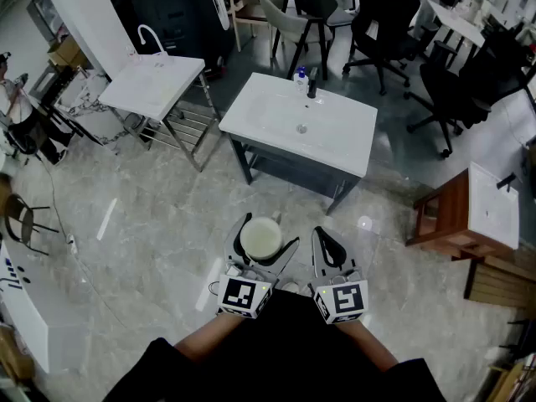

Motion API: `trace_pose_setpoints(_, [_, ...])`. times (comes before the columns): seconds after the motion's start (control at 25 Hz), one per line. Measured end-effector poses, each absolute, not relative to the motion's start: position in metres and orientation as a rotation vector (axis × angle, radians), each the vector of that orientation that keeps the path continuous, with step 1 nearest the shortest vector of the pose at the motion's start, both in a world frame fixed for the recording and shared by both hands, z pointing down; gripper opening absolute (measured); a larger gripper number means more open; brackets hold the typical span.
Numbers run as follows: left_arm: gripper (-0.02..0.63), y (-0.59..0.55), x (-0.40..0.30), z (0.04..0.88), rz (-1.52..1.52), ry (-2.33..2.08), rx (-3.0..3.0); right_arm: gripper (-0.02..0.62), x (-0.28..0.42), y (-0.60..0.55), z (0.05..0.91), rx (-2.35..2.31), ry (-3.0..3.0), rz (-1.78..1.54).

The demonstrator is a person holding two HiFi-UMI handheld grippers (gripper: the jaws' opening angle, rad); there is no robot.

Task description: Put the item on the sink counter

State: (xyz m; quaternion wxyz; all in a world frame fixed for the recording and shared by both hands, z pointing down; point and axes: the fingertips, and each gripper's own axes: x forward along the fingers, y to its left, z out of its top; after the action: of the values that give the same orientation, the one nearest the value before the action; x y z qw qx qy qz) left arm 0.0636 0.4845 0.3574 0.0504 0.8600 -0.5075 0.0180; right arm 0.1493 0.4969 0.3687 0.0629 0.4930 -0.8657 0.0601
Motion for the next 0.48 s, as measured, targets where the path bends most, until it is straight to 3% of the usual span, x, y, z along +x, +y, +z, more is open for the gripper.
trace_pose_setpoints(0.48, [0.468, 0.486, 0.05, 0.363, 0.035, -1.587, 2.621, 0.032, 0.151, 0.493, 0.38, 1.458, -2.629, 0.191])
